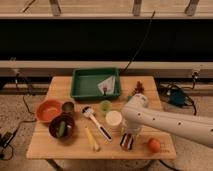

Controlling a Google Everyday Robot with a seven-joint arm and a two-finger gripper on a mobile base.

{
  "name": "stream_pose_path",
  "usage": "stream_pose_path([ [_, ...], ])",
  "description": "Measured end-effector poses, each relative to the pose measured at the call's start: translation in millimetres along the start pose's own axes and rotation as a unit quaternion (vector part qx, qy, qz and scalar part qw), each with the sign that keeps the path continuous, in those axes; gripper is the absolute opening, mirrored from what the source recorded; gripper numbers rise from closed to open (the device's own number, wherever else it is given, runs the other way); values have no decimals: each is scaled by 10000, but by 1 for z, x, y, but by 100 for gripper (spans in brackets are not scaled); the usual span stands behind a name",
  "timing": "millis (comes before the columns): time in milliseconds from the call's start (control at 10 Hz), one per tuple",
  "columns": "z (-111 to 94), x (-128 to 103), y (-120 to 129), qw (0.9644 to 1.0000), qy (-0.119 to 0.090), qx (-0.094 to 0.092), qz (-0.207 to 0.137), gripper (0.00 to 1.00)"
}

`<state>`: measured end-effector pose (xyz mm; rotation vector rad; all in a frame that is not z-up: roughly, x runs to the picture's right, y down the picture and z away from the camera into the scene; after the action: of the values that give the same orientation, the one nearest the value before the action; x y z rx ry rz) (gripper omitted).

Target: Place eraser in red bowl

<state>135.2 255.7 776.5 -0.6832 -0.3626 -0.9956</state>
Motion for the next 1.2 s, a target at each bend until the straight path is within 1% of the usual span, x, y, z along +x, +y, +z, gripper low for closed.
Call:
stream_pose_path([
  [100, -11, 2, 1, 10000, 36, -15, 36, 0],
  [300, -44, 7, 2, 9999, 146, -19, 60, 0],
  [500, -86, 15, 1, 9995, 304, 1, 94, 0],
  [600, -102, 19, 1, 9992, 384, -5, 110, 0],
  [700, -124, 24, -3, 9985, 525, -5, 134, 0],
  [900, -141, 26, -22, 9978, 616, 65, 227, 0],
  [1200, -151, 8, -79, 9971, 637, 197, 355, 0],
])
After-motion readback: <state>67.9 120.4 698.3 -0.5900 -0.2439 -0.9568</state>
